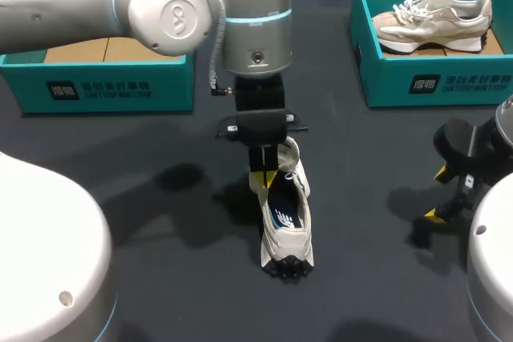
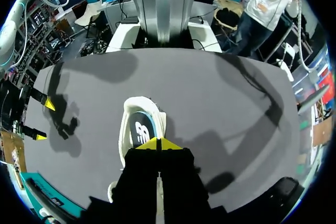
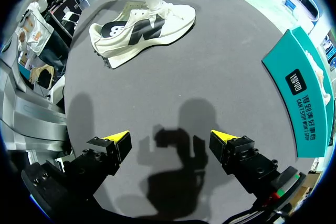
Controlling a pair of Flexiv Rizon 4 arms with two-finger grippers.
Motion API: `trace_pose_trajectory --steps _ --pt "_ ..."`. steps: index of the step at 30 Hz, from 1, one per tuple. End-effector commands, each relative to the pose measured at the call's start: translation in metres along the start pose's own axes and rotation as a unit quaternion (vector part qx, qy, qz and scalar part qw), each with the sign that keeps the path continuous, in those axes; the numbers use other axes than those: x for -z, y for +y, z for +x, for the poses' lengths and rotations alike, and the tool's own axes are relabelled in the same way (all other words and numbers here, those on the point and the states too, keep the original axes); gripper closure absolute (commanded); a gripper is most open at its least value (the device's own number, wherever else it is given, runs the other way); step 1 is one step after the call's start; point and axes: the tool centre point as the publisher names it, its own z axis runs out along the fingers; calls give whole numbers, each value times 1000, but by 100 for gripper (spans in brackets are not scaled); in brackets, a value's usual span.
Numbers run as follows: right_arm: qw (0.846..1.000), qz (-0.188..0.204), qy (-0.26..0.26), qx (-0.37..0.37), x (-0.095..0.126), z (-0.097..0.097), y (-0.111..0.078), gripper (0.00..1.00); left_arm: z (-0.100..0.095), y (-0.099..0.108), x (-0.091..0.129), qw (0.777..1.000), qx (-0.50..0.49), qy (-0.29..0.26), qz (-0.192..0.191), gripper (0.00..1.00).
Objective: Take the shoe out of the shoebox, open the shoe tongue, remove and reinsert the insole, then place the shoe into the shoebox
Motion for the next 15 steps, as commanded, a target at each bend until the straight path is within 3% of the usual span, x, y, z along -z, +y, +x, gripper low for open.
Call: trace_pose_trajectory --steps 1,4,6,15 --pt "1000 1 -2 0 0 1 -1 0 -18 -2 -15 998 -12 53 -7 100" --pt "1000 1 -2 0 0 1 -1 0 -23 -3 -31 997 -29 66 6 100" --pt "1000 1 -2 0 0 1 -1 0 -24 -2 -37 996 -26 85 -5 100" --pt "1000 1 -2 0 0 1 -1 0 -23 0 -41 994 -23 106 5 100"
